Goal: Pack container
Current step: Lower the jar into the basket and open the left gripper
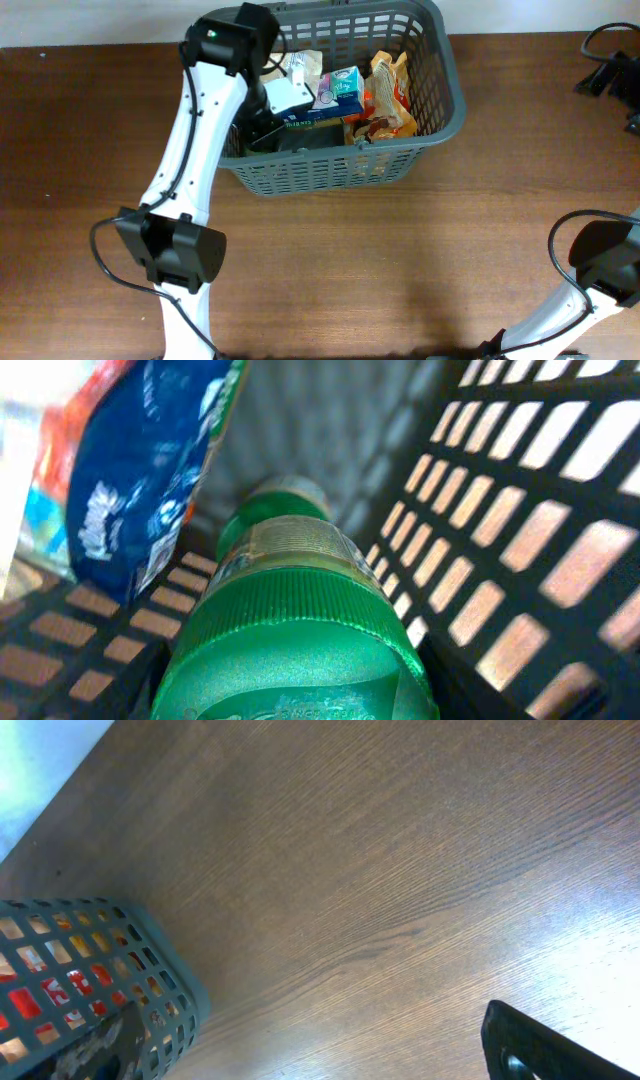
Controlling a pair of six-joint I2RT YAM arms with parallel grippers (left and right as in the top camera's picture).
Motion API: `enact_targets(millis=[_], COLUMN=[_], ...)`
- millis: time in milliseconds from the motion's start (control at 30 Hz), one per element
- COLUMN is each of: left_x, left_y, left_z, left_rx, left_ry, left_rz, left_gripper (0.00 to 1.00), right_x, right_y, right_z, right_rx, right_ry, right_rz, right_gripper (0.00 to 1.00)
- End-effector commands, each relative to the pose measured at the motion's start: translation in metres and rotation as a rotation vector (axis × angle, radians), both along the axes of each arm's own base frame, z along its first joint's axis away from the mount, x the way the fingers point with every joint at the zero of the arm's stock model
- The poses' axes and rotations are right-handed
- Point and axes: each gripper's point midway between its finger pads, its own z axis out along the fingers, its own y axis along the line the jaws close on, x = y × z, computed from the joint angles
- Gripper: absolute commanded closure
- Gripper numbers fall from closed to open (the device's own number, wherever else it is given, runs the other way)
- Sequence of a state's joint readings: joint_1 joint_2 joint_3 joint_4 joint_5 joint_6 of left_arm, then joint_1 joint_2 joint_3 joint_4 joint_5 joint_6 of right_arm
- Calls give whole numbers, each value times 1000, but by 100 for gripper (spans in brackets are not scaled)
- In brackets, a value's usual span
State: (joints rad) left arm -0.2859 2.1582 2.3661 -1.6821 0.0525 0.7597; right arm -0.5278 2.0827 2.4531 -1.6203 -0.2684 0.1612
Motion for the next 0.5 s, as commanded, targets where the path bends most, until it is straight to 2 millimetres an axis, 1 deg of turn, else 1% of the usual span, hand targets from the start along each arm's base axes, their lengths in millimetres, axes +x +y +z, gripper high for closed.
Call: enact_targets(millis=[0, 133, 400, 433, 467], left_x=[1, 2, 4, 4, 4], left_y=[9, 5, 4, 4, 4], left_z=[12, 13, 13, 13, 13], left_rx=[-26, -67, -69, -68, -69], left_ry=[-30, -30, -36, -37, -37], left_rz=[4, -23, -23, -23, -23], left_gripper=[98, 98, 98, 96, 85], right_x=[-1, -1, -1, -1, -1], right_y=[1, 1, 1, 1, 1], right_z=[5, 5, 5, 5, 5], right_rx=[6, 6, 6, 6, 6], right_ry=[-13, -13, -13, -13, -13], right_rz=[-8, -8, -8, -8, -8], right_gripper=[1, 1, 1, 1, 1])
